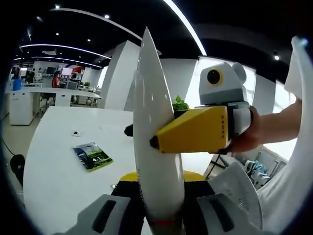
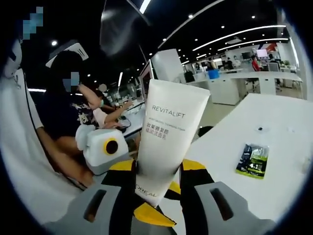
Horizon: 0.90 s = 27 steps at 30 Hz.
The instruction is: Arrange the skincare products in the storage area until every visible bottle or jar stands upright without overlapping.
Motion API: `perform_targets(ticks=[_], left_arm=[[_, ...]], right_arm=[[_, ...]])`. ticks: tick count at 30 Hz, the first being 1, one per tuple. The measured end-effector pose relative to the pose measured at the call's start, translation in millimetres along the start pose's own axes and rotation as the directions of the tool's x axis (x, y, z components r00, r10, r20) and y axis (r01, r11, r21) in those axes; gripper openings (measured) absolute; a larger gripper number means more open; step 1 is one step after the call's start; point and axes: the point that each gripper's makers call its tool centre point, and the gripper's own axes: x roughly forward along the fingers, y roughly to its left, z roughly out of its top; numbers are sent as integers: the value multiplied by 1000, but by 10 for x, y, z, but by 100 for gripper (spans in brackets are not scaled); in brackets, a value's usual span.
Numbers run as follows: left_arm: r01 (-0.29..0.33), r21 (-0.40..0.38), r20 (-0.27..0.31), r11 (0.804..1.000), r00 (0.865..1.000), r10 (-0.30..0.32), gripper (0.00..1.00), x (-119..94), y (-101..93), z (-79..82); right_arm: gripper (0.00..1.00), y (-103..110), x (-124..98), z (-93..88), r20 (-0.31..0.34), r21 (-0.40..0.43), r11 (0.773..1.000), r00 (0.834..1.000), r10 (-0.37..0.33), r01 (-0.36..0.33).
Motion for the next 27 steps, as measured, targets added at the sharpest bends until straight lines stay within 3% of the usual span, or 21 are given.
perform_targets(ticks=[8, 15, 22, 24, 27], left_arm=[[68, -27, 16, 997, 998, -68, 26, -21, -99, 24], [122, -75, 34, 990, 992, -120, 26, -43, -162, 53], [121, -66, 28, 990, 993, -119, 26, -33, -159, 41], [86, -17, 12, 996, 996, -86, 27, -20, -111, 11], [65, -26, 14, 998, 998, -64, 27, -15, -68, 14]], right_arm=[[32, 72, 21, 8, -33, 17, 996, 995, 89, -89], [30, 108, 33, 17, -34, 65, 991, 993, 117, -115], [27, 115, 30, 10, -34, 69, 993, 995, 98, -96], [26, 121, 42, -4, -34, 48, 996, 996, 83, -81], [25, 85, 56, -14, -27, 44, 998, 998, 54, -53]])
